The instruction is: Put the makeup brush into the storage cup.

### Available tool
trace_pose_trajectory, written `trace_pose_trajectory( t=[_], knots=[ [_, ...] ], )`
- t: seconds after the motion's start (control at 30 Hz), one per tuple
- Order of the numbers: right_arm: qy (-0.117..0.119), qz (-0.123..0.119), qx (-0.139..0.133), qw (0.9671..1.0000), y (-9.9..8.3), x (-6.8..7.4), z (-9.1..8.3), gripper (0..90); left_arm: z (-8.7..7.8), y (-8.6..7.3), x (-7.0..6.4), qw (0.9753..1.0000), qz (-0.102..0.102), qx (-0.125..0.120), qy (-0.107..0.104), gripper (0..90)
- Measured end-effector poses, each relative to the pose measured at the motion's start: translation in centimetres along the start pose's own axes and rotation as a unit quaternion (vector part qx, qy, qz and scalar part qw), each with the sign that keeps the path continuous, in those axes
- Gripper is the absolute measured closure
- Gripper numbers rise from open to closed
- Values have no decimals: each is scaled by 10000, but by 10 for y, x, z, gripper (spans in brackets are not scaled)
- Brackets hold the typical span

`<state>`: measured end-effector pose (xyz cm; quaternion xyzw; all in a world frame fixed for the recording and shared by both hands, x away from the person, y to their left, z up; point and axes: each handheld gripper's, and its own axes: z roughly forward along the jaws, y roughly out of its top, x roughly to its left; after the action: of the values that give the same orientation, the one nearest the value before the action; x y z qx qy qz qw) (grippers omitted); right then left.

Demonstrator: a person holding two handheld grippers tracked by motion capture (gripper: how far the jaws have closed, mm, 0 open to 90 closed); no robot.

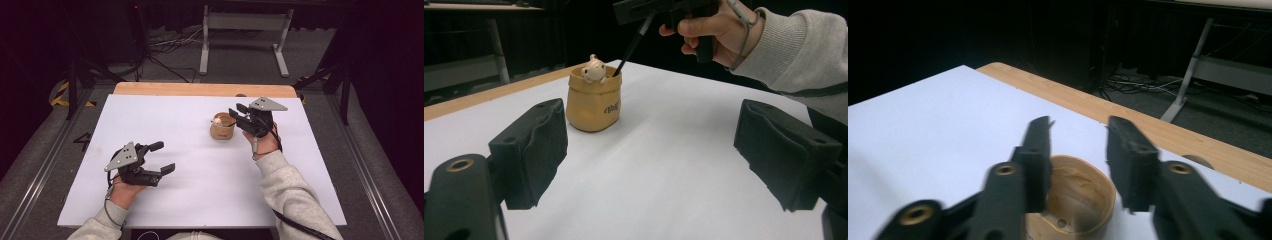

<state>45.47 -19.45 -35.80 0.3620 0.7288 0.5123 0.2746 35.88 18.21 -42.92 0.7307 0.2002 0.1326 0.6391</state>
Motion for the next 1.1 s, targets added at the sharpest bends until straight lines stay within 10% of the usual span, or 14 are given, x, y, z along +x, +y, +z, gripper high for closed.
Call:
trace_pose_trajectory(
  t=[0.23,1.1],
  knots=[
    [-19,32,-141,9999,3,-3,-4,338,0,0,1,10000,-13,-9,19,148],
    [550,-374,-898,9937,6,-8,-79,72,-16,1,1,9999,-89,-63,117,110]
  ],
)
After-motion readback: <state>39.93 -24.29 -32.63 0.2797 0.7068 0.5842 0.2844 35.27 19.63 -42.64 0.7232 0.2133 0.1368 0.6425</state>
